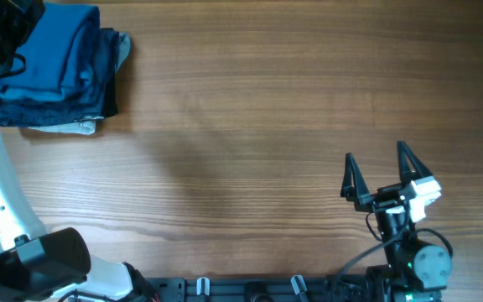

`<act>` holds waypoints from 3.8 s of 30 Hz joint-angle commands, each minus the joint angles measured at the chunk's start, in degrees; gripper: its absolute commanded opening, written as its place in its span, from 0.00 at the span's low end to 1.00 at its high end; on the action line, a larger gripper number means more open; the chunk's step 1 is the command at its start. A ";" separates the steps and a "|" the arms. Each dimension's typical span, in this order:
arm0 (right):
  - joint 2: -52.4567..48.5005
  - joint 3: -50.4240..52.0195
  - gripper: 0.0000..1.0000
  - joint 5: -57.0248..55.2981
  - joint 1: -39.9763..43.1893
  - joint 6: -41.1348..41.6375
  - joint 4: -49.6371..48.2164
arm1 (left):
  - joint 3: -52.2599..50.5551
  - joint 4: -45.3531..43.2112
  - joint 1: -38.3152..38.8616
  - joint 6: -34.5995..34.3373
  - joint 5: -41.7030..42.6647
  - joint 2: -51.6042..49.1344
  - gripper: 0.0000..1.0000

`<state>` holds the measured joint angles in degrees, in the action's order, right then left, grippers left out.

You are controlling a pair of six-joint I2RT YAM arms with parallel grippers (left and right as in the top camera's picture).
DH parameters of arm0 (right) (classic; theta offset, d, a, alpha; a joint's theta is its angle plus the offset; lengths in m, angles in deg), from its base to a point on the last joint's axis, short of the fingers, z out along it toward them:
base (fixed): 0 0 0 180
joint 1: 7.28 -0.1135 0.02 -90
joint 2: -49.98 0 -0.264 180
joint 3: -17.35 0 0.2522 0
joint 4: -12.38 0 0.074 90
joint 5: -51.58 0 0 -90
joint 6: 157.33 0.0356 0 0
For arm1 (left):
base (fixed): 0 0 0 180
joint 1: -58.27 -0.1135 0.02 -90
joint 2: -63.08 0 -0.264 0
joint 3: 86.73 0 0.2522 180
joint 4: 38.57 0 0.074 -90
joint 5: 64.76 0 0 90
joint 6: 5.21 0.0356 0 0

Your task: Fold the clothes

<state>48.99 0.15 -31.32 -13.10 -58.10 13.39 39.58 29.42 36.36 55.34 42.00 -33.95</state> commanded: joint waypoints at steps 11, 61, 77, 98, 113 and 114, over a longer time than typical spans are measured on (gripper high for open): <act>0.81 3.17 1.00 -5.27 -0.15 -1.86 10.73 | -0.09 -0.13 -0.11 0.24 0.11 0.26 1.00; 0.72 3.15 1.00 -4.98 -0.15 -3.04 12.59 | -7.80 9.29 17.81 4.98 -2.91 42.82 1.00; 0.72 3.15 1.00 -4.98 -0.15 -3.04 12.59 | -98.82 -57.35 17.79 1.99 -3.39 71.69 1.00; 0.72 3.15 1.00 -4.98 -0.15 -3.06 12.59 | -111.78 -60.11 17.79 2.19 -10.03 76.50 1.00; 0.72 3.15 1.00 -4.98 -0.15 -3.04 12.59 | -112.24 -49.86 22.73 37.18 -14.67 96.89 1.00; 0.72 3.15 1.00 -4.98 -0.15 -3.06 12.59 | -112.24 -49.83 23.10 40.00 -14.69 96.89 1.00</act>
<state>49.25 3.21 -35.50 -13.10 -60.13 26.18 -72.39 -20.89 58.35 82.50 28.08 62.31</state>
